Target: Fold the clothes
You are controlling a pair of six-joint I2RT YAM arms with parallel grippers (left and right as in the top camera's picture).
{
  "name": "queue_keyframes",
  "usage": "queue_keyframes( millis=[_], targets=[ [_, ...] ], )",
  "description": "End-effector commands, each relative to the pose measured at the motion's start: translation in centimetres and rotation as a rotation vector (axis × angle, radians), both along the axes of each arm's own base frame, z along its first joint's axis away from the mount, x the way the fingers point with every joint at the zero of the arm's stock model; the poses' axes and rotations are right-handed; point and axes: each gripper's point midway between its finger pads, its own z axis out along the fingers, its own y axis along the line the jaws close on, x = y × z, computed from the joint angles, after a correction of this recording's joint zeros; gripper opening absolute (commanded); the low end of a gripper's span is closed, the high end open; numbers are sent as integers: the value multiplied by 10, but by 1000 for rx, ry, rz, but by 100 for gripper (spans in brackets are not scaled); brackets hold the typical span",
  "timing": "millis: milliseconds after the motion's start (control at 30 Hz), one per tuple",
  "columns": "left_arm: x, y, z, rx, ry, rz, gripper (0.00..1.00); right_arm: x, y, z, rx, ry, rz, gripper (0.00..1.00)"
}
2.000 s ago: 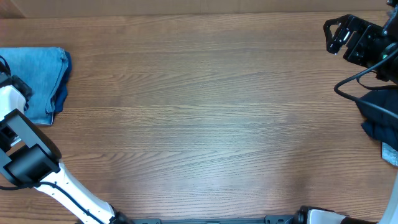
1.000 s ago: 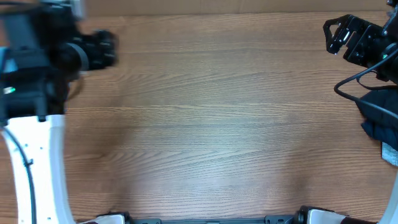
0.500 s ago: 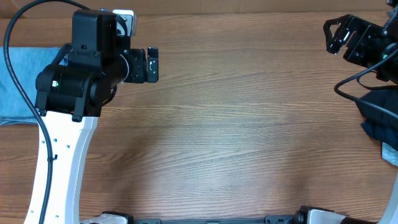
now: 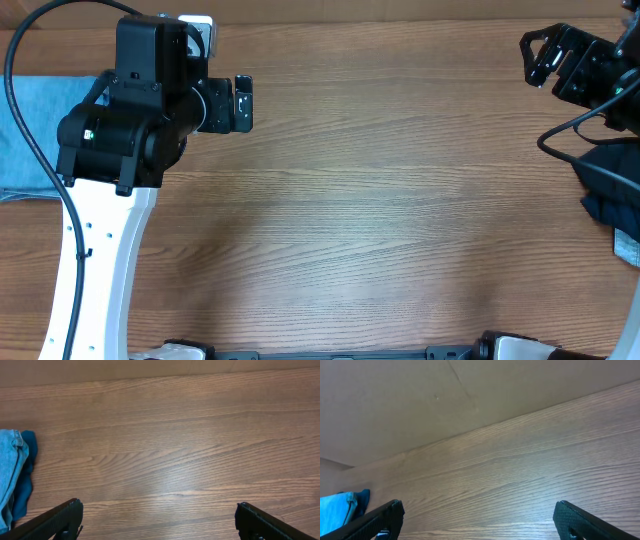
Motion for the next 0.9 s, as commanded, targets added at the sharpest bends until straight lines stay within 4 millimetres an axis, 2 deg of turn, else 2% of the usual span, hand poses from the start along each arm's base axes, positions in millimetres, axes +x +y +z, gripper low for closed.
queue_keyframes(
  millis=[0,467,767,867],
  targets=[
    [0,2,-2,18,4,0,100,0,-1,3,-4,-11,-4,100],
    [0,2,-2,18,4,0,100,-5,0,9,-7,-27,-3,100],
    [0,2,-2,18,4,0,100,-29,5,28,-16,-83,-1,100],
    [0,2,-2,18,4,0,100,-43,15,30,-33,-82,20,100]
  ],
)
